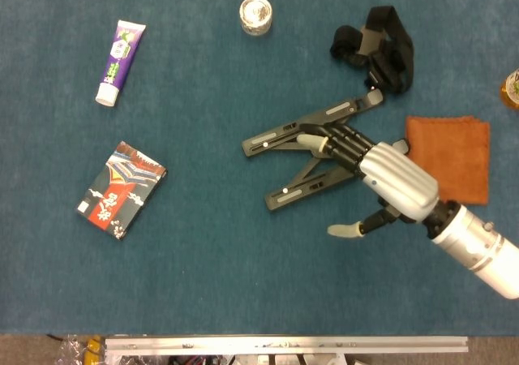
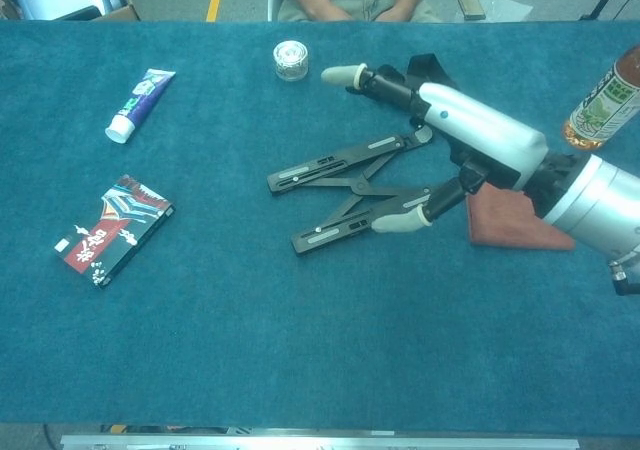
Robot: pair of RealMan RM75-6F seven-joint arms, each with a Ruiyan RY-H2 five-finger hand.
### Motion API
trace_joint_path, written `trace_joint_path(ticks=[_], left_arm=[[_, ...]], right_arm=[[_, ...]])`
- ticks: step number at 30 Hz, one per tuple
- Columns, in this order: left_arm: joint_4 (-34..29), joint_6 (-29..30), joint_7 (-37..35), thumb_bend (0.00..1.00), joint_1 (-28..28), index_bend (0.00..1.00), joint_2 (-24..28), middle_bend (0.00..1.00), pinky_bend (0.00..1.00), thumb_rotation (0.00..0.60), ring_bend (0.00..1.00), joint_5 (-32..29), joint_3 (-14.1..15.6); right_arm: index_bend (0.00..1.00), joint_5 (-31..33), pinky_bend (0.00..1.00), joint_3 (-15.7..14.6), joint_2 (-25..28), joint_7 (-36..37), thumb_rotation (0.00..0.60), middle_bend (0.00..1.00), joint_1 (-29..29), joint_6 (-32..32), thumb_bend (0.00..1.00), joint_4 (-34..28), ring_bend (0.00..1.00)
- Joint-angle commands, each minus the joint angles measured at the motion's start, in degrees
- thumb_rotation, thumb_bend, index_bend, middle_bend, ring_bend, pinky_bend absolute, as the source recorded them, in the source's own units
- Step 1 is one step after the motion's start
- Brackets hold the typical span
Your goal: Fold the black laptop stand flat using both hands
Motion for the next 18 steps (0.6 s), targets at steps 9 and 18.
trace_joint_path(ticks=[9,18], left_arm=[[-2.1,-2.8,3.0,0.13,-2.9,0.0,0.9,0.0,0.0,0.6,0.0,4.0,0.4],[-4.4,-6.9,4.7,0.13,-6.1,0.0,1.2,0.0,0.0,0.6,0.0,6.5,0.8]], right_arm=[[0.0,6.7,0.0,1.3,3.9,-8.9,0.6,0.0,1.3,-4.7,0.0,-1.9,0.0],[0.0,14.6,0.0,0.1,6.3,-22.1,0.6,0.0,1.3,-10.0,0.0,-3.0,0.0]])
